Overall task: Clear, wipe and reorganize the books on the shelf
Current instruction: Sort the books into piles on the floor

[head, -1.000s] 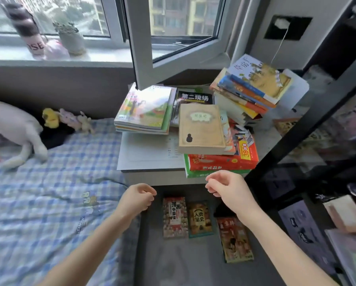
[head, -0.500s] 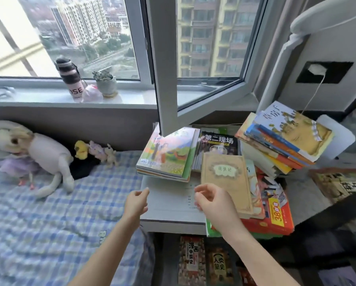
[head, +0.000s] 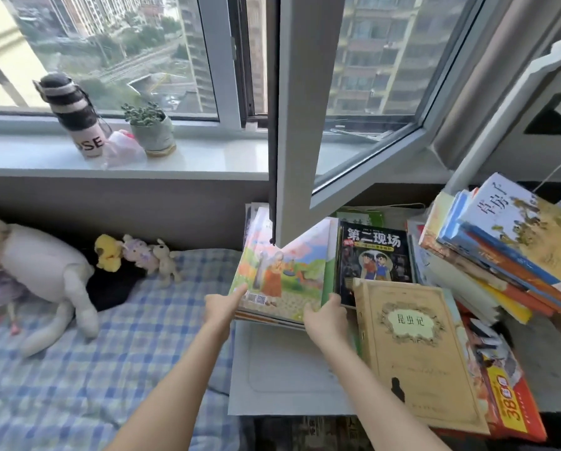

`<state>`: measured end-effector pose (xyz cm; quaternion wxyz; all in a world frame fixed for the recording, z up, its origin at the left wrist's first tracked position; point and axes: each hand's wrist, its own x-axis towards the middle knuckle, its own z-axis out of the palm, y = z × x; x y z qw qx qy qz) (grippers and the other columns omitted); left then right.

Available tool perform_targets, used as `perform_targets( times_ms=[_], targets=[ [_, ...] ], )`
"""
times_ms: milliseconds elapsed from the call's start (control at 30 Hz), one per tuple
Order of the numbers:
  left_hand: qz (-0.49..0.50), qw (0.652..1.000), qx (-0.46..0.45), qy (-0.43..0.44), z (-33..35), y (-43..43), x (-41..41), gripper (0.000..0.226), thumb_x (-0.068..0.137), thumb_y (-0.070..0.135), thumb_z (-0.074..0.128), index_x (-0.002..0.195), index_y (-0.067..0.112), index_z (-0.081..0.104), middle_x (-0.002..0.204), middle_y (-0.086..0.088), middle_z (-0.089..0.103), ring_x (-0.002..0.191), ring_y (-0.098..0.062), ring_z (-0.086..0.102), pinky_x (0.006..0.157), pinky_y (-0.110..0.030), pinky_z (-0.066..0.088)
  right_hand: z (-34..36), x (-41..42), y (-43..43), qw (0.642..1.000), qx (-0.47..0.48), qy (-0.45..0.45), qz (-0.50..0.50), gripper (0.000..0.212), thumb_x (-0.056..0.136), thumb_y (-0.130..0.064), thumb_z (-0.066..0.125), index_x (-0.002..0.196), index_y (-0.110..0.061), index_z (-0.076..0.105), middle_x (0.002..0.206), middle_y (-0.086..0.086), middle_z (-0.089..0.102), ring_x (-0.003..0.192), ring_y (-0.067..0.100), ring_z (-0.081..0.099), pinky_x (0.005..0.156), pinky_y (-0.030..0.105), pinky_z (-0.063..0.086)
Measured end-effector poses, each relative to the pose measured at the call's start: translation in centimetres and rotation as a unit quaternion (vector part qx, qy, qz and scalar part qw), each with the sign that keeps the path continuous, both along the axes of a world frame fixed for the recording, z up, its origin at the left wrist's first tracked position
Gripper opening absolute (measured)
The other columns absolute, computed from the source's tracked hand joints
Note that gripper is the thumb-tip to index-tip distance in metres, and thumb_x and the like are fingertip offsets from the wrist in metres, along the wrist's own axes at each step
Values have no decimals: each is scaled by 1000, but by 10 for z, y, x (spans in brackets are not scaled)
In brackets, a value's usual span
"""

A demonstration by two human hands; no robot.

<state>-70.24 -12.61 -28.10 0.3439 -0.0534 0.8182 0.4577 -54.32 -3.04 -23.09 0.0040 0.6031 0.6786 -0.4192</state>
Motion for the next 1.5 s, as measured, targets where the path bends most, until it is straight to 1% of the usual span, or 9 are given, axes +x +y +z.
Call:
perform_targets(
  times_ms=[133, 333, 567, 667, 767, 967, 1167, 1333, 1500],
  targets=[
    [-87, 994, 24, -66, -18, 10, -31, 39, 78, 41, 76, 84, 6, 61, 76, -6, 58, 65, -18, 54, 57, -27, 38, -20, -26, 21, 998, -19, -12, -57, 65, 96, -38, 50, 144, -7, 20, 139, 17, 48, 119, 36, 52, 90, 39, 47],
    [-119, 985, 46, -113, -27, 33, -54, 79, 37, 63, 83, 89, 5, 74, 84, -10, 74, 78, -26, 71, 73, -38, 57, -41, -32, 32, 995, -25, 10, -93, 82, 89, -43, 62, 149, -8, 17, 146, 14, 41, 128, 35, 45, 99, 41, 42],
    [-120, 986, 40, -105, -25, 43, -63, 98, 35, 72, 77, 104, 3, 65, 100, -6, 70, 91, -22, 68, 86, -39, 56, -56, -32, 38, 987, -53, 52, -141, 72, 88, -39, 65, 144, -11, 31, 137, 10, 50, 121, 29, 50, 99, 42, 44],
    [-148, 984, 20, -97, -25, 42, -77, 103, 50, 89, 52, 108, 5, 67, 109, -6, 68, 99, -23, 64, 90, -36, 52, -62, -29, 38, 981, -82, 58, -163, 59, 85, -37, 69, 130, -5, 47, 119, 10, 59, 106, 27, 57, 85, 35, 45],
    [-157, 981, 48, -101, -27, 42, -91, 84, 80, 79, 37, 101, 4, 68, 106, -6, 69, 94, -22, 64, 91, -39, 52, -66, -21, 37, 966, -151, 71, -196, 61, 72, -39, 81, 118, -4, 60, 111, 10, 67, 103, 28, 62, 94, 41, 48],
    [-175, 984, 33, 1, -28, 50, -82, 58, 95, 62, 27, 70, 12, 44, 73, -2, 50, 66, -14, 45, 60, -29, 34, -55, -28, 39, 946, -227, 119, -197, 48, 71, -32, 78, 110, -12, 61, 119, -5, 55, 121, 19, 48, 111, 43, 29],
    [-221, 971, 60, -67, -43, 48, -89, 83, 59, 81, 59, 92, 5, 62, 94, -4, 66, 82, -19, 64, 68, -30, 46, -53, -30, 32, 941, -202, 187, -194, 93, 46, -50, 90, 126, -12, 60, 116, 2, 67, 102, 18, 64, 95, 36, 46],
    [-206, 959, 121, -152, -36, 32, -87, 39, 80, 42, 73, 81, 3, 67, 78, -10, 71, 63, -19, 66, 60, -26, 52, -39, -23, 5, 928, -220, 221, -205, 97, 40, -53, 91, 124, -17, 61, 118, -2, 66, 98, 9, 62, 85, 31, 47],
    [-163, 948, 157, -224, -38, 19, -82, 56, 84, 54, 62, 117, 9, 66, 114, -10, 67, 99, -23, 64, 75, -29, 51, -17, -4, -23, 898, -270, 275, -213, 58, 69, -21, 79, 124, -12, 62, 98, -6, 71, 75, -1, 69, 57, 16, 52]
  ],
)
